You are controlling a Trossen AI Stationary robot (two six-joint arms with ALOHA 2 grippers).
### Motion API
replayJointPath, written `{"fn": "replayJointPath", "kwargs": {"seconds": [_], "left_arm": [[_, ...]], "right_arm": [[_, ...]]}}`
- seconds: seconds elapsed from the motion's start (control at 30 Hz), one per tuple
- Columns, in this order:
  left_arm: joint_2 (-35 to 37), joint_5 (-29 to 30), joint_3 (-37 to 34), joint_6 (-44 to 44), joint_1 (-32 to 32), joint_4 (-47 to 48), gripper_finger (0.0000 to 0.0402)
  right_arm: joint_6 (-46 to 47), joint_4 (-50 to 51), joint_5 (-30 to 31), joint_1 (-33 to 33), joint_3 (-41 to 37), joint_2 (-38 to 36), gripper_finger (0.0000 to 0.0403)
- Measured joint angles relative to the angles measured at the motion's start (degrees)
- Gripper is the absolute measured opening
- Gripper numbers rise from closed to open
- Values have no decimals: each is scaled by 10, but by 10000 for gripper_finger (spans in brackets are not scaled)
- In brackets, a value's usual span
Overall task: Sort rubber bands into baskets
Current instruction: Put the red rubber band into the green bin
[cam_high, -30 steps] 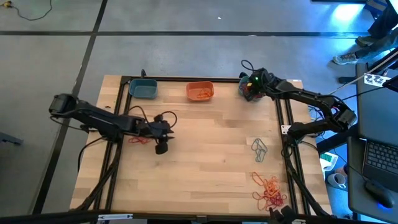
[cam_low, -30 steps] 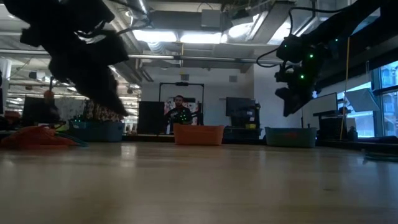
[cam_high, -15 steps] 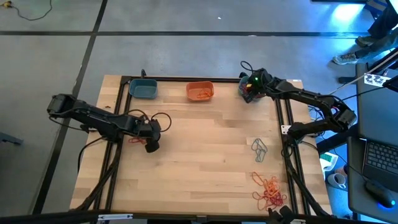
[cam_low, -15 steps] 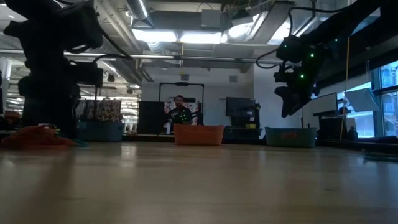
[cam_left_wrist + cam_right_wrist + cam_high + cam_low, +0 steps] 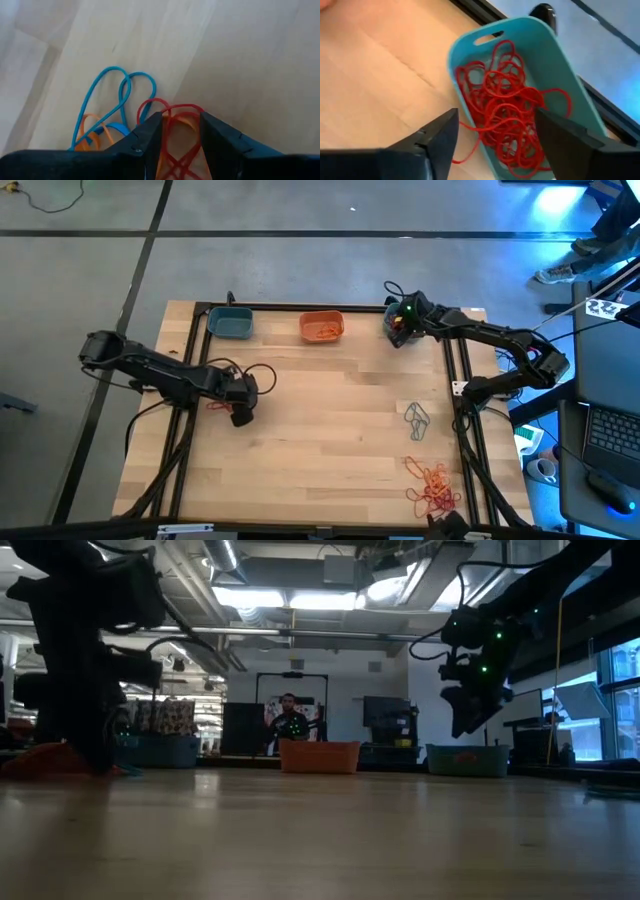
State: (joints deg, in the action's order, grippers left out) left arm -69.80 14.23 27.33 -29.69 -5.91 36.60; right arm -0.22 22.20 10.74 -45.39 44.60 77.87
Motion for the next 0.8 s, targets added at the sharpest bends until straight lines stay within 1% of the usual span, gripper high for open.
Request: {"fn": "replayJointPath", "kwargs": {"seconds": [0.1, 0.23, 0.33, 0.43, 0.53, 0.6, 0.73, 0.8], "left_arm": [[-24, -5, 2, 3, 0, -8, 127], [-31, -14, 2, 31, 0, -20, 115], [-26, -20, 2, 41, 0, -23, 89], [-19, -23, 1, 47, -1, -24, 56], [-12, -27, 0, 61, -1, -24, 23], [-6, -28, 4, 71, -1, -24, 8], [13, -28, 11, 79, -1, -26, 12], [21, -27, 11, 87, -1, -28, 15]], "right_arm": [[-2, -1, -21, 0, 0, 0, 276], [-6, 0, -24, 0, 6, -4, 275], [-7, -1, -30, 0, 15, -6, 270], [-7, -1, -50, 1, 22, -6, 265], [-7, -1, -59, 17, 23, -6, 264], [-7, -1, -59, 32, 23, -7, 264], [-1, 14, -75, 62, 23, -7, 264], [-1, 16, -74, 74, 23, -7, 264]]}}
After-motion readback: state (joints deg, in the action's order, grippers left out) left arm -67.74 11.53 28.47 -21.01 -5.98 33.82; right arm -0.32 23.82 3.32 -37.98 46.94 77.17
